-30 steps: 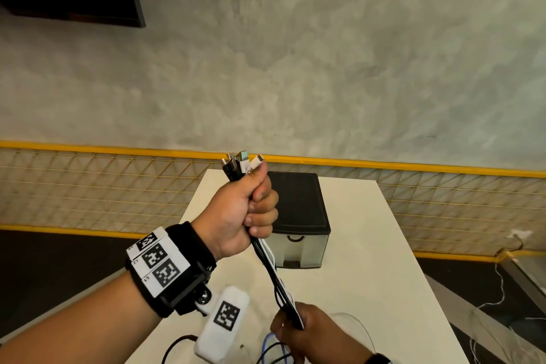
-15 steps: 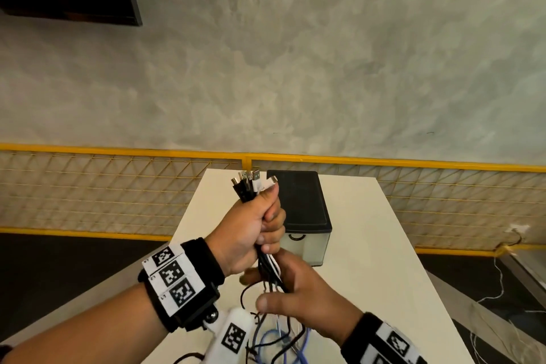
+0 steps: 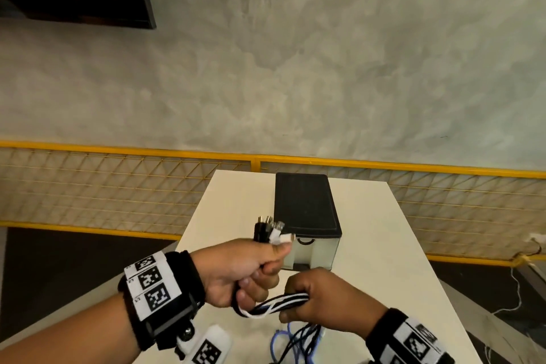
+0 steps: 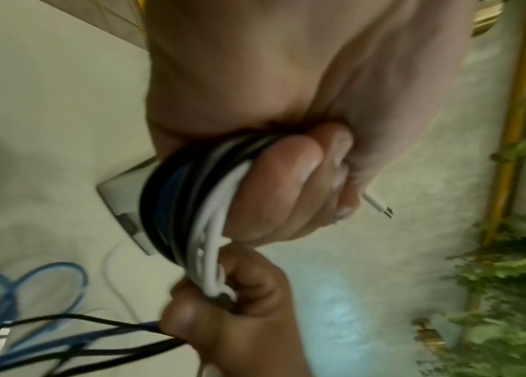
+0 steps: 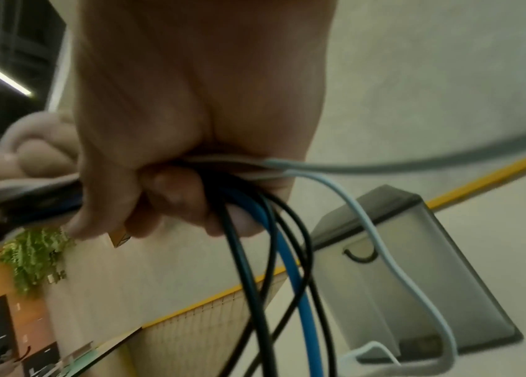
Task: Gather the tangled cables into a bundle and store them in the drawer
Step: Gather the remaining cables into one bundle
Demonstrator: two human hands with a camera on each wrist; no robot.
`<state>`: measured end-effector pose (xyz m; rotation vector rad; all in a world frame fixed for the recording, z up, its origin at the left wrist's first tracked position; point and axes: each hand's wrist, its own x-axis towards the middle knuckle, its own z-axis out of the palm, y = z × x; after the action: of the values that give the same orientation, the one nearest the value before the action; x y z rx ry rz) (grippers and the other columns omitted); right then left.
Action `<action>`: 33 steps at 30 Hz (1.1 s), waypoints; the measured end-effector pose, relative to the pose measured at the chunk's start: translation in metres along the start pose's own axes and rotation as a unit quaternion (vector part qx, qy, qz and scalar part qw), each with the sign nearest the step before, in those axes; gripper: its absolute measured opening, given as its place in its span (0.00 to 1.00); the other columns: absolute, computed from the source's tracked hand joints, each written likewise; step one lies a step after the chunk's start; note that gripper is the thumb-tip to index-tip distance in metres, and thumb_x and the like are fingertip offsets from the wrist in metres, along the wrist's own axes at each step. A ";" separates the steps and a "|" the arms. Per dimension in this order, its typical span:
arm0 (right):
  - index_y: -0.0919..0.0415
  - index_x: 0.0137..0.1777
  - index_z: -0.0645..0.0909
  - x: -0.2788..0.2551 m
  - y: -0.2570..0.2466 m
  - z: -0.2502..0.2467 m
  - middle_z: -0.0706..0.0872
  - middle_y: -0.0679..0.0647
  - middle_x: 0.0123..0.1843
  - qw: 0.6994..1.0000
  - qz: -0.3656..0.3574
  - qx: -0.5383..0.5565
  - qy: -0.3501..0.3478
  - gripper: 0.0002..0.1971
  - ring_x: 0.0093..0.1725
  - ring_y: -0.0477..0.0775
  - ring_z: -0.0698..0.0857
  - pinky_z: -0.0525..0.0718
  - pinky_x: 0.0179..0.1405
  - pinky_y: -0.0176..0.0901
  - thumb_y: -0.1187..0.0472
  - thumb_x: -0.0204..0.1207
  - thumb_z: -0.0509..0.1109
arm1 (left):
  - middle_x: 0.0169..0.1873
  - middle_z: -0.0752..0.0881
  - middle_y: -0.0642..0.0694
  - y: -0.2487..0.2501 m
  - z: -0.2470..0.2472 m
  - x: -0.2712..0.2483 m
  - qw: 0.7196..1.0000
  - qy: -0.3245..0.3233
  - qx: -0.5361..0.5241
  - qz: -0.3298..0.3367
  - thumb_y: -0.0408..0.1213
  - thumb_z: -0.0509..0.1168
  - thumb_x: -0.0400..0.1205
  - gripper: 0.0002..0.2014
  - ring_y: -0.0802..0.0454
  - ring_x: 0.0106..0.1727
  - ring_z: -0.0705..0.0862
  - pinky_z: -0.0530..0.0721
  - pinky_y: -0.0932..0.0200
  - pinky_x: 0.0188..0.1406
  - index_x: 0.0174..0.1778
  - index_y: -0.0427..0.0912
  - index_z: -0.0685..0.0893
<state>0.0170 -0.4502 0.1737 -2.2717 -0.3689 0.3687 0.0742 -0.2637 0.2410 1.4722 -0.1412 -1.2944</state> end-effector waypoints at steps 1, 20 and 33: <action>0.46 0.29 0.78 -0.003 -0.002 -0.004 0.80 0.43 0.29 1.000 0.006 -0.003 -0.028 0.13 0.31 0.38 0.76 0.73 0.33 0.36 0.49 0.68 0.80 | 0.19 0.60 0.53 -0.005 -0.003 0.003 1.000 0.004 0.011 -0.023 0.61 0.56 0.82 0.26 0.62 0.15 0.57 0.56 0.71 0.12 0.24 0.48 0.70; 0.56 0.47 0.85 -0.006 -0.015 -0.027 0.91 0.53 0.46 0.999 0.011 0.038 -0.024 0.12 0.42 0.47 0.89 0.88 0.48 0.50 0.61 0.64 0.81 | 0.44 0.94 0.49 -0.055 0.008 0.036 0.944 0.126 0.255 0.169 0.30 0.79 0.70 0.14 0.59 0.45 0.89 0.85 0.64 0.47 0.51 0.44 0.91; 0.54 0.42 0.72 0.003 -0.010 -0.021 0.86 0.54 0.34 0.991 0.041 0.076 0.104 0.15 0.34 0.60 0.91 0.86 0.34 0.53 0.68 0.68 0.76 | 0.26 0.79 0.47 -0.057 0.011 0.038 0.967 0.070 0.202 0.137 0.32 0.66 0.81 0.06 0.51 0.22 0.77 0.78 0.57 0.26 0.48 0.46 0.85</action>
<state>0.0262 -0.4563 0.1941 -2.1543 -0.1348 0.1917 0.0508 -0.2750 0.1762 1.8099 -0.5220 -0.9687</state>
